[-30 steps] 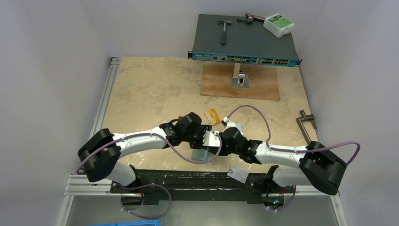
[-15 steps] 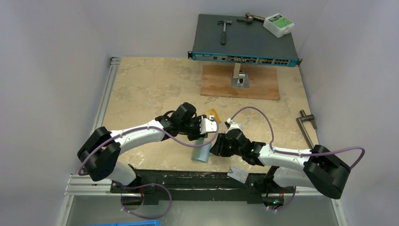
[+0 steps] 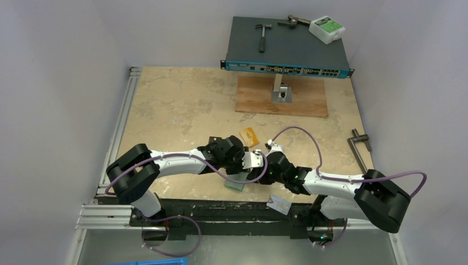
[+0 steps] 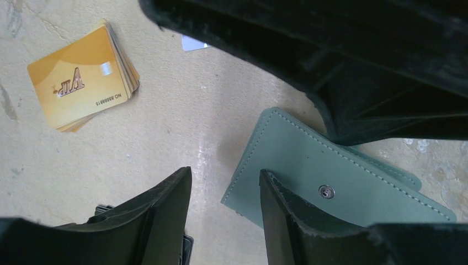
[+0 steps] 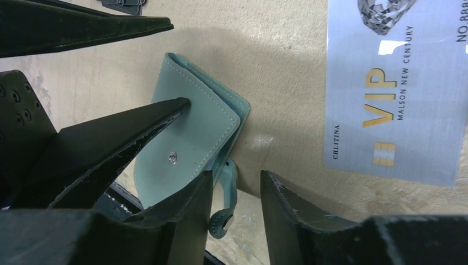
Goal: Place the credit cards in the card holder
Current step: Close the card holder at the center of the board.
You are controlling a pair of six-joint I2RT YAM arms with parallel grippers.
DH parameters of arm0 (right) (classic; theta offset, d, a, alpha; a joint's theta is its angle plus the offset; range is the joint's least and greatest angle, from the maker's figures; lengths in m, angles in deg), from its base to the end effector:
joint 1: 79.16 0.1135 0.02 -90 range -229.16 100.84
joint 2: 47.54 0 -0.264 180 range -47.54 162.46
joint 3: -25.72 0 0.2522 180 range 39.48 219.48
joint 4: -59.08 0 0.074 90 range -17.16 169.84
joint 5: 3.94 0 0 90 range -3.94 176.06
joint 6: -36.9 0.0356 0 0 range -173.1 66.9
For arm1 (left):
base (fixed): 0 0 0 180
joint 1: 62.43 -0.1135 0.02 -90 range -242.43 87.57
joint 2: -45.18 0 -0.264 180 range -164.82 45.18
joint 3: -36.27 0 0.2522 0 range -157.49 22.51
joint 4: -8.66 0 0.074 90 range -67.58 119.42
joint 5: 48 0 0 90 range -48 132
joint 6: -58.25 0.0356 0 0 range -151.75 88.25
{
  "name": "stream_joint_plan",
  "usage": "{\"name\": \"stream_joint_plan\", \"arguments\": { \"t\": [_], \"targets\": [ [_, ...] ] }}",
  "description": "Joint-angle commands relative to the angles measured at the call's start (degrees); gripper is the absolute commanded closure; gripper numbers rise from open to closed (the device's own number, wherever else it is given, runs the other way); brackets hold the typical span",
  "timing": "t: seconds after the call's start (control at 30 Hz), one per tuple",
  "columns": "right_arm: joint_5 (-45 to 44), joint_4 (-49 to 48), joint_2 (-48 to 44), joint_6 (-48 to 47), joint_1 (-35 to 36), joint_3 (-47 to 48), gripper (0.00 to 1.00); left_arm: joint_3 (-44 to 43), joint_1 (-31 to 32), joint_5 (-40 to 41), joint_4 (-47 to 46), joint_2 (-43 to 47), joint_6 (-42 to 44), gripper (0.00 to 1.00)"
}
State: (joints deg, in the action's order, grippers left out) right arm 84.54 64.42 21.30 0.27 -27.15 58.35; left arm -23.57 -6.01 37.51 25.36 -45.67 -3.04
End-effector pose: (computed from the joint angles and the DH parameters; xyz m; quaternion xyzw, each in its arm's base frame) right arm 0.1301 0.1651 0.1380 0.0163 0.9117 0.3190 0.2583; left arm 0.1712 -0.2629 0.1665 0.6408 0.6768 -0.1218 0.3412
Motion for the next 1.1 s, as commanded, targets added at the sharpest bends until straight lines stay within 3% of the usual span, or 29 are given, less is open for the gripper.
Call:
{"name": "stream_joint_plan", "arguments": {
  "t": [0.0,0.13,0.37,0.4,0.47,0.5,0.67,0.87,0.93,1.07],
  "targets": [
    [-0.9,1.4,-2.6,0.7,-0.7,-2.0,0.58,-3.1,-0.2,-1.1,4.2,-1.9,-1.9,0.52],
    [-0.7,2.5,-4.0,0.6,-1.6,-2.3,0.46,-2.3,-0.4,-2.5,6.0,-1.0,-1.9,0.50],
    [-0.2,3.0,-3.4,0.6,-2.3,-2.0,0.43,-9.3,-6.8,-9.7,16.9,4.8,-4.8,0.34],
    [-0.2,3.2,-3.6,0.4,-2.6,-2.0,0.43,-10.6,-8.4,-11.2,18.5,5.9,-5.4,0.29],
    [-0.2,3.5,-3.9,0.3,-3.1,-1.9,0.42,-13.2,-10.7,-12.0,21.2,7.9,-5.9,0.03],
    [-0.2,3.7,-3.8,0.4,-3.2,-1.8,0.42,-14.4,-11.6,-11.8,23.3,8.6,-5.6,0.00],
    [0.3,4.9,-2.8,0.2,-3.6,-0.6,0.38,-20.9,-16.0,-11.8,32.7,10.2,-8.2,0.00],
    [1.3,4.7,-0.1,0.4,-4.8,0.7,0.37,-23.5,-24.1,-27.0,43.6,3.3,1.8,0.00],
    [2.8,6.0,-0.1,0.6,-5.3,1.2,0.37,-21.0,-23.9,-25.1,40.5,3.6,1.5,0.00],
    [4.4,8.3,0.0,0.0,-7.8,2.1,0.38,-7.4,-23.8,-24.7,23.5,13.7,5.5,0.00]
  ]
}}
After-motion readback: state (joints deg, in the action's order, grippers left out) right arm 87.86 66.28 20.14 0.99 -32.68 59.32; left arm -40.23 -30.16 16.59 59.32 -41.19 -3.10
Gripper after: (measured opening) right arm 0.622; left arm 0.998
